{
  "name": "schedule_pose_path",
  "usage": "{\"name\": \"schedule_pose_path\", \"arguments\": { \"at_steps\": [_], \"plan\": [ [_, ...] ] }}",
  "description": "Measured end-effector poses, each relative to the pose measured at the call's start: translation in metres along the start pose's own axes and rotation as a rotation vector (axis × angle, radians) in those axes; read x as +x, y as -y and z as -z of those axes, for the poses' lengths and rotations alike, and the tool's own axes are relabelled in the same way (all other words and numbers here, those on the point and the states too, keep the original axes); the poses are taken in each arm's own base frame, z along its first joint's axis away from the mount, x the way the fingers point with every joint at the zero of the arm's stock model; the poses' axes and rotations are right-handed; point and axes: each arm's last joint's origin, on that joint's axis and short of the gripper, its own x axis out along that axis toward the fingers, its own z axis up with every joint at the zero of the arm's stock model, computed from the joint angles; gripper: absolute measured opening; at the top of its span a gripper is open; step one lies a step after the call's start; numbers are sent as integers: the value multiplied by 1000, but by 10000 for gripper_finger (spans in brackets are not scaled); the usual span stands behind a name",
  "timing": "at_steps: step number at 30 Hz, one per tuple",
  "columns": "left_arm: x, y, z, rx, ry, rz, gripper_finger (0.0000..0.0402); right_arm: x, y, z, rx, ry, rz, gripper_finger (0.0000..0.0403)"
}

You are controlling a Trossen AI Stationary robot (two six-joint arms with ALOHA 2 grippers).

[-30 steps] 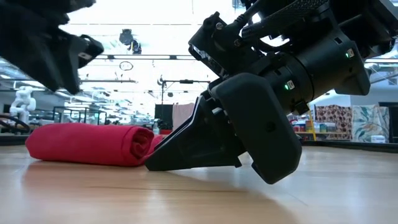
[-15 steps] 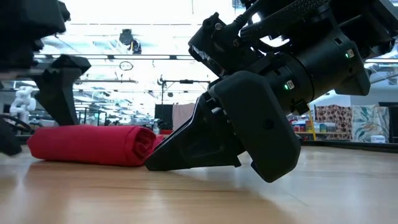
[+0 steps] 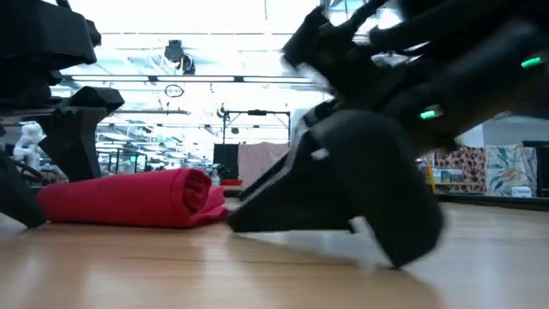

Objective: Roll towel
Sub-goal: Roll the red towel

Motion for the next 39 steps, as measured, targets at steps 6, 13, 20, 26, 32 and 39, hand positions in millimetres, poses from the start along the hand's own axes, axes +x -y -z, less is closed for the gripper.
{"name": "schedule_pose_path", "arguments": {
  "at_steps": [6,13,20,26,32,39],
  "plan": [
    [2,-4,-1,-28,-22,18,208,-11,-18,-12,-35,165,73,197],
    [5,-9,-3,-56,-42,57,185,8,0,-18,8,292,41,197],
    [8,-14,-4,-79,-59,81,173,32,1,-15,27,287,-44,197],
    [11,-20,-6,-105,-82,114,173,48,-5,-17,24,274,-7,197],
    [13,-23,-6,-125,-103,159,172,50,-3,-14,76,192,81,197],
    [14,-24,-7,-132,-97,173,172,52,-3,-8,172,140,76,197]
  ]
}}
